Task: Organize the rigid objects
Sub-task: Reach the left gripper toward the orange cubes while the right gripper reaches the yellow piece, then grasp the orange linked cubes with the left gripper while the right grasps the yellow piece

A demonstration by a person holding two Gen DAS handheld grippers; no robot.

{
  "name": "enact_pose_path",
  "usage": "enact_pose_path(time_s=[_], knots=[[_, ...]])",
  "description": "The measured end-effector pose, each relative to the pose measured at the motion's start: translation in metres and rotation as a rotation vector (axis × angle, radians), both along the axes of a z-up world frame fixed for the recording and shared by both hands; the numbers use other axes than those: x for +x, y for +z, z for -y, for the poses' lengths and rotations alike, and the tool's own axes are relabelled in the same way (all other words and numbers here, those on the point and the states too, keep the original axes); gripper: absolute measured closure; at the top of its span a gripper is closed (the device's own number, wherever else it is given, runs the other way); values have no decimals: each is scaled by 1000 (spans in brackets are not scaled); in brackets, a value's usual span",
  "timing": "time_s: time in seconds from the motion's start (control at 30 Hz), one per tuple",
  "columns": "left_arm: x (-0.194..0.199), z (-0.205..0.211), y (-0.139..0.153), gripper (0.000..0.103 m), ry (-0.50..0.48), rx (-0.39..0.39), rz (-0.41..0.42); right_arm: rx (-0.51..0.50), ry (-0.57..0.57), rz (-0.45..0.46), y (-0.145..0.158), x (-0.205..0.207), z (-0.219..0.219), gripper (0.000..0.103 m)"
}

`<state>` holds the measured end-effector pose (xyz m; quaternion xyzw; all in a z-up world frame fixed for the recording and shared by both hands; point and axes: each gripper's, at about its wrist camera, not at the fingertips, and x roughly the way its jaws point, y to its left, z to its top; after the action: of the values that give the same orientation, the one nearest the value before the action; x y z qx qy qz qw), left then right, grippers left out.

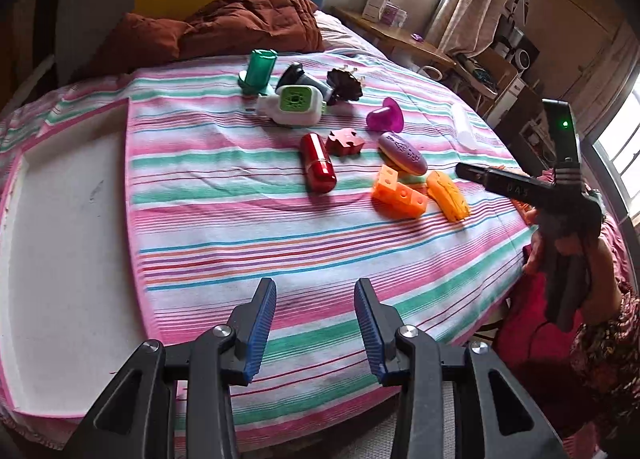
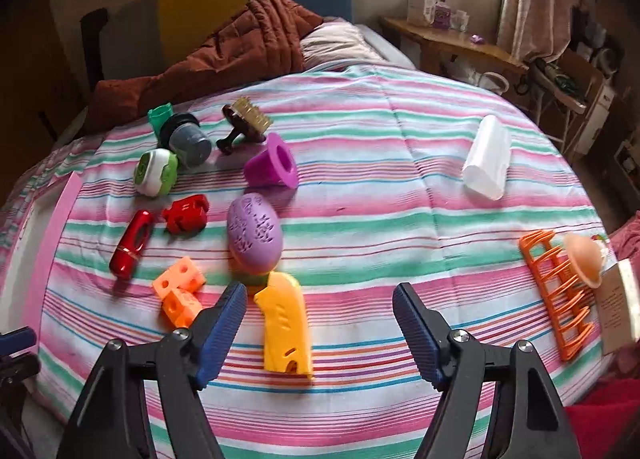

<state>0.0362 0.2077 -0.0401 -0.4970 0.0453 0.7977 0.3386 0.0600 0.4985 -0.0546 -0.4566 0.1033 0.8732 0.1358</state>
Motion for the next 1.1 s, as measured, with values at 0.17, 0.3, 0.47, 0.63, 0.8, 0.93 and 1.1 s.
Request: enact_pose_path(time_s=[0.17, 0.3, 0.47, 0.63, 0.8, 0.93, 1.1], knots=[[-1, -15, -7, 54, -28, -18, 20, -61, 17, 65, -21, -6, 6, 47], [-3, -28, -9, 52, -42, -24, 31, -66, 14, 94, -28, -8, 7, 73], [-15, -44, -13, 51, -36, -4, 84, -71, 6, 100, -27, -7, 5, 76], [-25, -71, -12, 51, -19, 40, 133, -42, -14, 95, -21, -6, 2, 76], [-41, -105, -20, 51, 22, 81, 229, -51, -39, 95, -20, -4, -5, 76], [-50, -133, -27, 51, 47, 74, 234, -44, -53, 100, -20, -4, -9, 76], [-55, -156, -44, 51, 39, 9, 253, -48, -73, 103, -19, -3, -15, 76]])
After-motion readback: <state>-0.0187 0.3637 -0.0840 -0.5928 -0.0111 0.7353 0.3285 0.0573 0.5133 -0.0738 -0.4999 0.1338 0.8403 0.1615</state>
